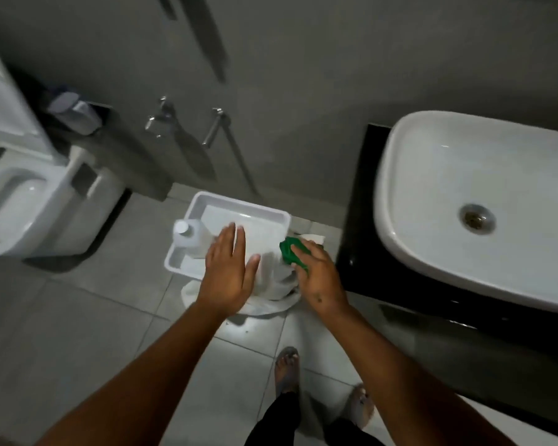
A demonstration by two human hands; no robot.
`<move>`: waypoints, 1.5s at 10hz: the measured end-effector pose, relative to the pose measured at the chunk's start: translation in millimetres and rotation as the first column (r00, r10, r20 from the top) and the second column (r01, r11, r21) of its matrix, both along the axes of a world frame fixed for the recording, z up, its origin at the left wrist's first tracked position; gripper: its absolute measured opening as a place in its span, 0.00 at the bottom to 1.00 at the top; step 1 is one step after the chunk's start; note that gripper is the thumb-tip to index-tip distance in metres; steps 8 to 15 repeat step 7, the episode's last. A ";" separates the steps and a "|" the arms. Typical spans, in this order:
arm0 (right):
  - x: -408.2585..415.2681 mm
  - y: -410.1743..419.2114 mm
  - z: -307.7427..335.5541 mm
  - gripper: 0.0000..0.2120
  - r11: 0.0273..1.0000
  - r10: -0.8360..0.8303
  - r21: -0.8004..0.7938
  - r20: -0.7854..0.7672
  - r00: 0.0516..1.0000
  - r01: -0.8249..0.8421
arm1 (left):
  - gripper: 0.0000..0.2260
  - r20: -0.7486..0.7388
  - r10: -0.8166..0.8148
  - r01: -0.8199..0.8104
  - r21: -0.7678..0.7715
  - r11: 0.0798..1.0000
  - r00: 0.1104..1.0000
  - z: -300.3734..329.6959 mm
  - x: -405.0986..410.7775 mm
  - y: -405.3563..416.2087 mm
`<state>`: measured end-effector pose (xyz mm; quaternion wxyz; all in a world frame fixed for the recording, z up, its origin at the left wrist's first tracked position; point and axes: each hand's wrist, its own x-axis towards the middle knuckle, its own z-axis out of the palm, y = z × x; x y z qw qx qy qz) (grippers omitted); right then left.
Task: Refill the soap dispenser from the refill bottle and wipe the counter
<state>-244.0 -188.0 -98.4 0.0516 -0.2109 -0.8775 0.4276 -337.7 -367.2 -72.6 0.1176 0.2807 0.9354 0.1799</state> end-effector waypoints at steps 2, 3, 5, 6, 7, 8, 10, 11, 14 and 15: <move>-83.3 -55.7 -58.2 0.19 0.985 0.168 0.013 0.113 0.979 -0.171 | 0.36 0.094 0.113 -0.098 -0.155 0.983 0.989 -84.8 6.4 -54.5; -112.9 -68.5 -101.2 0.21 0.970 0.197 0.119 0.137 0.971 -0.213 | 0.35 0.080 0.167 -0.148 -0.203 0.968 0.983 -122.0 -1.9 -53.8; -133.7 -83.6 -146.6 0.19 0.925 0.180 0.268 0.312 0.933 -0.268 | 0.31 -0.016 0.131 -0.129 -0.327 0.936 0.991 -157.3 -1.9 -45.1; -135.4 -82.4 -128.3 0.23 0.955 0.175 0.185 0.281 0.944 -0.232 | 0.31 0.012 0.126 -0.115 -0.329 0.937 0.992 -152.4 -3.5 -48.0; -123.8 -59.7 -76.8 0.17 0.996 0.036 -0.085 0.086 0.996 -0.029 | 0.33 0.034 0.073 -0.061 -0.279 0.958 0.997 -128.6 -1.2 -40.9; -123.8 -59.7 -76.8 0.17 0.996 0.036 -0.085 0.086 0.996 -0.029 | 0.33 0.034 0.073 -0.061 -0.279 0.958 0.997 -128.6 -1.2 -40.9; -123.8 -59.7 -76.8 0.17 0.996 0.036 -0.085 0.086 0.996 -0.029 | 0.33 0.034 0.073 -0.061 -0.279 0.958 0.997 -128.6 -1.2 -40.9; -123.8 -59.7 -76.8 0.17 0.996 0.036 -0.085 0.086 0.996 -0.029 | 0.33 0.034 0.073 -0.061 -0.279 0.958 0.997 -128.6 -1.2 -40.9; -123.8 -59.7 -76.8 0.17 0.996 0.036 -0.085 0.086 0.996 -0.029 | 0.33 0.034 0.073 -0.061 -0.279 0.958 0.997 -128.6 -1.2 -40.9; -123.8 -59.7 -76.8 0.17 0.996 0.036 -0.085 0.086 0.996 -0.029 | 0.33 0.034 0.073 -0.061 -0.279 0.958 0.997 -128.6 -1.2 -40.9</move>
